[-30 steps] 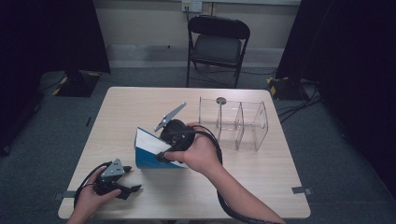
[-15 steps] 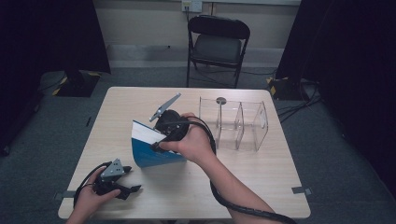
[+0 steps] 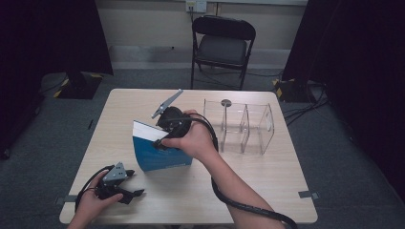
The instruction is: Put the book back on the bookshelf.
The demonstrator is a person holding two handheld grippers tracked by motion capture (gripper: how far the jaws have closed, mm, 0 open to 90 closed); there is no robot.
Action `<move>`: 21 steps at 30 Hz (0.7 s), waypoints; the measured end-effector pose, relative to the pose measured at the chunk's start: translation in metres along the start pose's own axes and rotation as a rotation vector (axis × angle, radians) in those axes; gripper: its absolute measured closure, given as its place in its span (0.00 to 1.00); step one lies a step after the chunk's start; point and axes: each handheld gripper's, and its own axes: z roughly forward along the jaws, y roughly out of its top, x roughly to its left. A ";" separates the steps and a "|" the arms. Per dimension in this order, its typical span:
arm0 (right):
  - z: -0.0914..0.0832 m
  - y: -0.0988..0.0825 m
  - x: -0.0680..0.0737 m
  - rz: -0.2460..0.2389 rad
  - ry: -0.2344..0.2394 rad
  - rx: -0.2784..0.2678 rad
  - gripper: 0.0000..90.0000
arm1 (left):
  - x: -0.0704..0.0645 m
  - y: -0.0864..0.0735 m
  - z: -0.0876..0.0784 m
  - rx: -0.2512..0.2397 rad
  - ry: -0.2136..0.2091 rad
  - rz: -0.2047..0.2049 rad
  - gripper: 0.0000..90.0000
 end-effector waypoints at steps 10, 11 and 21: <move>0.002 0.005 -0.007 -0.020 -0.011 0.000 0.63 | 0.000 0.000 0.000 0.002 0.001 0.003 0.17; 0.003 0.006 -0.008 -0.026 -0.010 -0.002 0.63 | 0.000 0.000 0.000 0.000 -0.001 0.001 0.17; 0.005 0.011 -0.016 -0.028 -0.014 -0.004 0.62 | 0.000 0.000 0.000 0.001 0.000 0.003 0.17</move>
